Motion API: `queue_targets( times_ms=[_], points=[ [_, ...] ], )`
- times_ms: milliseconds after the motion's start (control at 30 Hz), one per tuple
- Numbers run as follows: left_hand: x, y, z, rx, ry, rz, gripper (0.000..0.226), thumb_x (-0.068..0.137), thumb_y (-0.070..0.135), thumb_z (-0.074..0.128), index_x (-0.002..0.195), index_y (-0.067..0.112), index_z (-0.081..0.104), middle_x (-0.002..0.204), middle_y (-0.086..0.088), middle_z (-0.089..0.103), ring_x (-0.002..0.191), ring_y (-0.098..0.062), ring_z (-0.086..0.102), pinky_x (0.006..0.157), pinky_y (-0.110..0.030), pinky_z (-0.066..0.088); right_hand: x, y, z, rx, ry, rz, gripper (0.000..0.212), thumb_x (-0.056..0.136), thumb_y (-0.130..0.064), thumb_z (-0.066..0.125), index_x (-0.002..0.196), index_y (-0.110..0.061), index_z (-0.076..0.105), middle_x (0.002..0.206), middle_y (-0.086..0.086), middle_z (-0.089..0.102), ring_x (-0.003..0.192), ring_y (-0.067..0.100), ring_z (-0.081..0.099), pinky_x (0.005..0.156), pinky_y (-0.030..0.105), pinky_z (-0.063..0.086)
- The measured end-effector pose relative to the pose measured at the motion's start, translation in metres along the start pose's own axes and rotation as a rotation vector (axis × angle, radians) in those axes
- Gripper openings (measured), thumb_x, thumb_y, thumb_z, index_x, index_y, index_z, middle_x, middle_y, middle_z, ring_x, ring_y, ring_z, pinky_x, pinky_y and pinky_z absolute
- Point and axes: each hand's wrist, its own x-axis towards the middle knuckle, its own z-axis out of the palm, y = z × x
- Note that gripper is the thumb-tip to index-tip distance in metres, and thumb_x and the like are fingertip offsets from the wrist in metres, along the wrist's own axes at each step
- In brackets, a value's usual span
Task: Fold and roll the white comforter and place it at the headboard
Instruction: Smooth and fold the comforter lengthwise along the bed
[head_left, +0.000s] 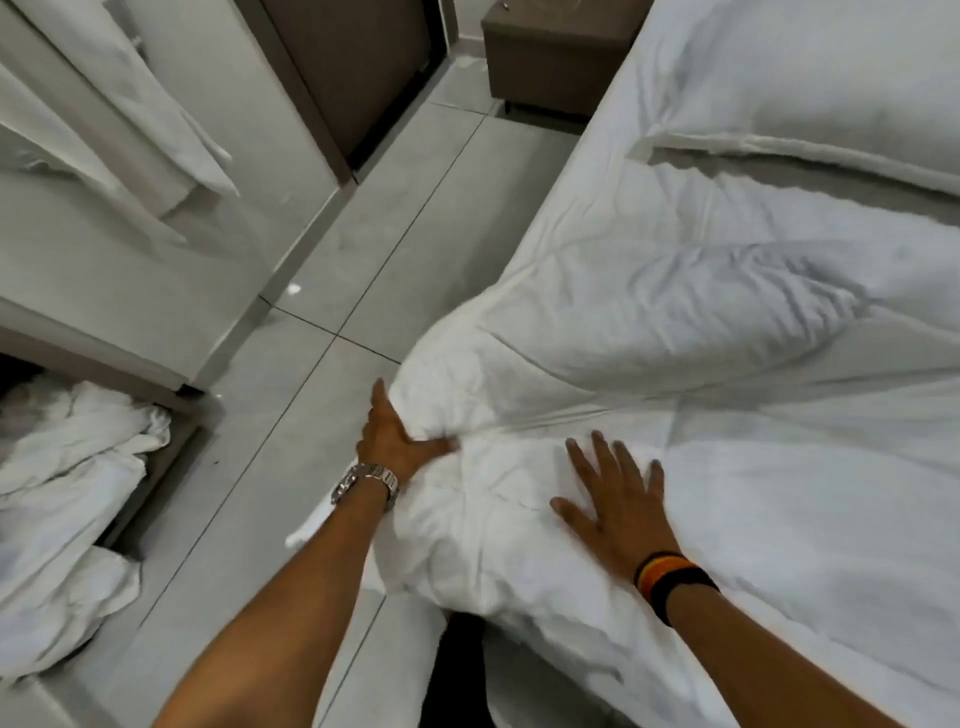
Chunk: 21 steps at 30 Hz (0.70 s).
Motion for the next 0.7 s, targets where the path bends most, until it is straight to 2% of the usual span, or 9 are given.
queue_targets(
  times_ms=[100,167,233,333,400,500,533,600,700],
  points=[
    [0.070,0.007,-0.007,-0.235,-0.138,-0.028,0.159,0.037,0.093,0.078,0.162,0.043,-0.006,0.169,-0.003,0.027,0.150,-0.028,0.036,0.119,-0.045,0.034,0.036,-0.034,-0.004,0.134,0.455,-0.056,0.075,0.102,-0.064,0.042,0.167,-0.029,0.028,0.178,0.012,0.008,0.162,0.035,0.017,0.126,0.064,0.018],
    [0.108,0.029,-0.013,-0.337,-0.228,-0.054,0.148,0.042,0.104,0.060,0.162,0.044,-0.005,0.166,-0.005,0.035,0.144,-0.029,0.045,0.107,-0.034,0.036,0.076,-0.051,-0.014,0.155,0.577,0.049,0.076,0.101,-0.061,0.049,0.167,-0.033,0.026,0.178,0.013,0.003,0.164,0.035,0.007,0.125,0.065,0.013],
    [0.126,0.061,-0.009,-0.313,-0.269,-0.023,0.148,0.040,0.108,0.053,0.163,0.042,0.002,0.164,-0.003,0.037,0.143,-0.029,0.046,0.101,-0.032,0.035,0.112,-0.059,-0.031,0.158,0.532,0.191,0.078,0.101,-0.067,0.042,0.169,-0.040,0.012,0.178,0.009,-0.011,0.164,0.035,-0.005,0.124,0.068,0.008],
    [0.150,0.104,0.003,-0.304,-0.410,-0.003,0.152,0.038,0.100,0.069,0.163,0.035,0.013,0.161,0.002,0.042,0.138,-0.024,0.051,0.106,-0.032,0.040,0.169,-0.076,-0.033,0.176,0.335,0.362,0.079,0.102,-0.071,0.033,0.167,-0.045,-0.004,0.175,0.003,-0.025,0.162,0.034,-0.017,0.121,0.075,0.010],
    [0.149,0.118,0.013,-0.316,-0.494,-0.002,0.149,0.039,0.090,0.081,0.161,0.023,0.027,0.155,0.002,0.050,0.127,-0.020,0.059,0.102,-0.031,0.047,0.177,-0.077,-0.028,0.200,0.261,0.430,0.078,0.103,-0.070,0.028,0.166,-0.045,-0.011,0.174,0.001,-0.030,0.162,0.031,-0.022,0.121,0.077,0.011],
    [0.140,0.122,0.011,-0.364,-0.616,-0.019,0.118,0.050,0.067,0.094,0.147,0.016,0.053,0.141,-0.003,0.064,0.119,-0.021,0.066,0.104,-0.035,0.053,0.168,-0.081,-0.029,0.204,0.229,0.462,0.076,0.103,-0.067,0.024,0.166,-0.045,-0.012,0.174,-0.001,-0.030,0.162,0.029,-0.021,0.121,0.075,0.012],
    [0.138,0.123,0.005,-0.439,-0.604,-0.012,0.105,0.056,0.053,0.098,0.144,0.014,0.056,0.138,-0.005,0.066,0.117,-0.021,0.068,0.104,-0.037,0.054,0.165,-0.085,-0.032,0.217,0.236,0.460,0.075,0.103,-0.067,0.025,0.165,-0.046,-0.012,0.174,-0.002,-0.029,0.162,0.028,-0.019,0.122,0.075,0.012],
    [0.138,0.123,-0.017,-0.599,-0.401,0.091,0.096,0.064,0.025,0.099,0.146,0.014,0.051,0.139,-0.004,0.064,0.120,-0.018,0.066,0.105,-0.034,0.053,0.164,-0.103,-0.045,0.287,0.286,0.452,0.076,0.102,-0.071,0.024,0.165,-0.049,-0.011,0.175,-0.003,-0.027,0.163,0.028,-0.017,0.123,0.074,0.009],
    [0.139,0.123,-0.067,-0.583,0.029,0.481,0.098,0.065,0.024,0.097,0.148,0.029,0.046,0.138,0.026,0.055,0.122,0.009,0.056,0.098,-0.011,0.047,0.181,-0.140,-0.065,0.340,0.459,0.432,0.074,0.099,-0.078,0.016,0.162,-0.054,-0.013,0.176,-0.006,-0.021,0.163,0.023,-0.017,0.122,0.071,-0.006]
  ],
)
